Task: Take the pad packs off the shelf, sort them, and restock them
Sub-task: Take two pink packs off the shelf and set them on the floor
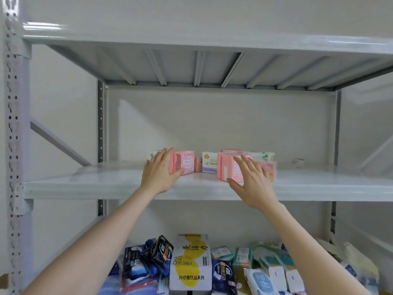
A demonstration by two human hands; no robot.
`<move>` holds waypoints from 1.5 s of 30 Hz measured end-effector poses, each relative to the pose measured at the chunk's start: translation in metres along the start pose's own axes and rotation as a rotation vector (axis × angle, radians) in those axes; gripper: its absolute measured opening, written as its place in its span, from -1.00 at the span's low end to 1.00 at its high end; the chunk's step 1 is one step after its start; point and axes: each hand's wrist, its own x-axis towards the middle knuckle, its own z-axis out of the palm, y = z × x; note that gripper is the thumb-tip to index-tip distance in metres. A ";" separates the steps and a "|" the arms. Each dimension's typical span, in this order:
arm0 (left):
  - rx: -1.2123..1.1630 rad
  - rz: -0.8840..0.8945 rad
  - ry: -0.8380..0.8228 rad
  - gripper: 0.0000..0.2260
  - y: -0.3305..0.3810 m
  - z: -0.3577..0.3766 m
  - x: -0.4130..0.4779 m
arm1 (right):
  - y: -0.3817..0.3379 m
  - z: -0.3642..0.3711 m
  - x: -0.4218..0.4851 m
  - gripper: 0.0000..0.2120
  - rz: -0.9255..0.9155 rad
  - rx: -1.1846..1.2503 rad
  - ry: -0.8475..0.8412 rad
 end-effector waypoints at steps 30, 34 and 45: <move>-0.615 -0.504 -0.172 -0.05 -0.056 0.110 0.133 | 0.123 0.045 0.170 -0.15 0.014 0.573 -0.729; -0.677 -0.557 -0.162 -0.07 -0.064 0.108 0.134 | 0.127 0.042 0.172 -0.11 -0.018 0.550 -0.743; -0.713 -0.582 -0.256 -0.25 -0.058 0.092 0.121 | 0.109 0.025 0.162 -0.21 -0.050 0.536 -0.736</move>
